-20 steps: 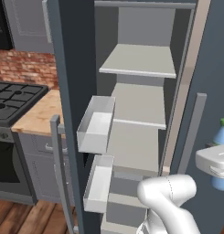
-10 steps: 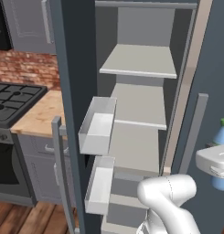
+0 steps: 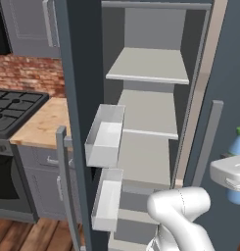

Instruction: Take the bottled waters from the counter and place them in the freezer to freeze. Close the freezer door after placing the bottles.

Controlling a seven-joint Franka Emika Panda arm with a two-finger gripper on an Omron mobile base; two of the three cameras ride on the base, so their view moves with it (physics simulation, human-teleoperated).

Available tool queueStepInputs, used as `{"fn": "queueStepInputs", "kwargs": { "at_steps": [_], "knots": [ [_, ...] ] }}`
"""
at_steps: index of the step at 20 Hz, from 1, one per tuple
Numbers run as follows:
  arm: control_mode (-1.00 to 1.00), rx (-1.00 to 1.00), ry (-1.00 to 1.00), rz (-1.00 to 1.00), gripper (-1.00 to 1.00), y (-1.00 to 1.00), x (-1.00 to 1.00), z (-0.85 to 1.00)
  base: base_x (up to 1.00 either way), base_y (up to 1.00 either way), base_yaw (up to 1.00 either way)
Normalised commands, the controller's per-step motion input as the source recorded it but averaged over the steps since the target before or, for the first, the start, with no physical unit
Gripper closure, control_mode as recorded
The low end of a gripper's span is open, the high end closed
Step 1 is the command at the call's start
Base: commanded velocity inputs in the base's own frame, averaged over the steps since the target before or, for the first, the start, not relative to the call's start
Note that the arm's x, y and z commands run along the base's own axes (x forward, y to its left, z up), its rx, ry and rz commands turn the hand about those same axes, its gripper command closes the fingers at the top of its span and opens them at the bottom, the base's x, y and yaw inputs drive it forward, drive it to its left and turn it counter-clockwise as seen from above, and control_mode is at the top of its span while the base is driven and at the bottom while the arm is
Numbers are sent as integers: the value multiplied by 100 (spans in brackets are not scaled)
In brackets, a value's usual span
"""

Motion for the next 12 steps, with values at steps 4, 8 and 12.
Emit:
{"fn": "queueStepInputs", "kwargs": {
  "at_steps": [4, 8, 12],
  "knots": [
    [100, 0, 0, 0, 100, 0, 0, 0, 26, 26, -7],
    [100, 0, 0, 0, 100, 0, 0, 0, 18, 26, -3],
    [100, 0, 0, 0, 100, 0, 0, 0, 19, 22, -1]
  ]
}}
